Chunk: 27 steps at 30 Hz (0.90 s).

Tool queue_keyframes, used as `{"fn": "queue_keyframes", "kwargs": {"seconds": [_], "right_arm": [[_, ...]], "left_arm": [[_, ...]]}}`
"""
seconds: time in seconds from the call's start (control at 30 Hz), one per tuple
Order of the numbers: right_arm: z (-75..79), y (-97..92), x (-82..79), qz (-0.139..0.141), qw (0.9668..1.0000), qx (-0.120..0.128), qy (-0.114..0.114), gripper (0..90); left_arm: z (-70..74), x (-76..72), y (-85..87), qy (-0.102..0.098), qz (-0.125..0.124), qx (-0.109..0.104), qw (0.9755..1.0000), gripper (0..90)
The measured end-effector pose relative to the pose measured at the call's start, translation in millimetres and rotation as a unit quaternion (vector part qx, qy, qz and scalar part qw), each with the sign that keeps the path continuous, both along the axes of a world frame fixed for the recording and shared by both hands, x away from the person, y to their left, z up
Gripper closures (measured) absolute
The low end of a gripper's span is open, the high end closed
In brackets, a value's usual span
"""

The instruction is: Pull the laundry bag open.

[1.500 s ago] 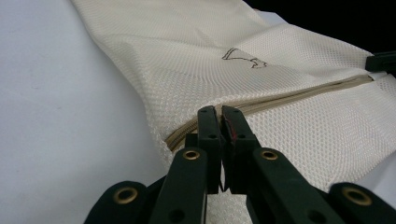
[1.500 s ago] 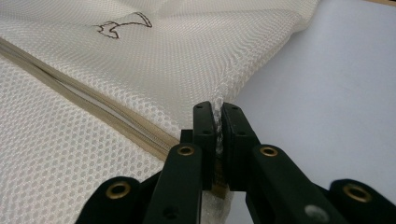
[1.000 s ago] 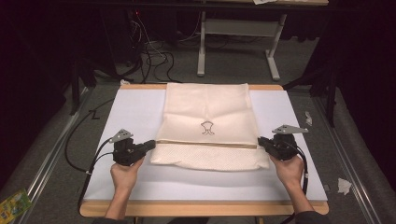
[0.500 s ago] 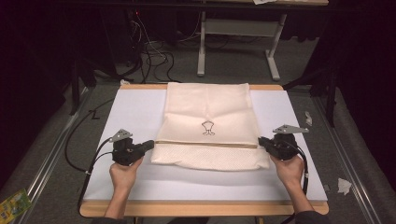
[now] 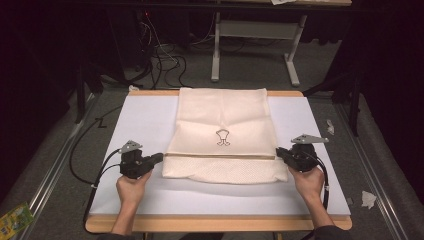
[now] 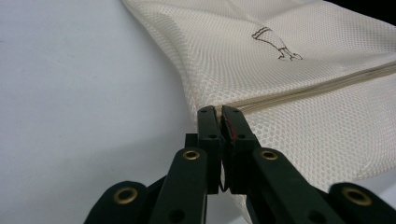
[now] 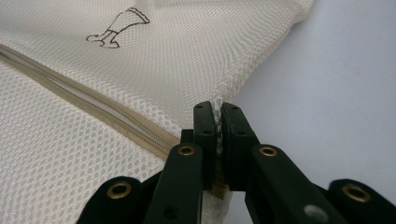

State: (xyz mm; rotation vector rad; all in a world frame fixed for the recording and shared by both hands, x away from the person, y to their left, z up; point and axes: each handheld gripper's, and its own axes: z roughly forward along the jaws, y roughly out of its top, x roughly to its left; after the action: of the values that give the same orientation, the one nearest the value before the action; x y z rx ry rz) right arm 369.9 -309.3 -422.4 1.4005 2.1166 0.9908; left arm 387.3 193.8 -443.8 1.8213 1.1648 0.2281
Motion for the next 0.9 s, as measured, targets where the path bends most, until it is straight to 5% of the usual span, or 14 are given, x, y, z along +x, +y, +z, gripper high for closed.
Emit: {"fn": "queue_keyframes", "kwargs": {"seconds": [0.9], "right_arm": [[-23.8,-2.2,-1.9,0.002,0.9996,0.005,0.027,85.7]], "left_arm": [[-5.1,-10.8,-4.1,0.011,-0.018,0.018,0.9996,87.0]]}}
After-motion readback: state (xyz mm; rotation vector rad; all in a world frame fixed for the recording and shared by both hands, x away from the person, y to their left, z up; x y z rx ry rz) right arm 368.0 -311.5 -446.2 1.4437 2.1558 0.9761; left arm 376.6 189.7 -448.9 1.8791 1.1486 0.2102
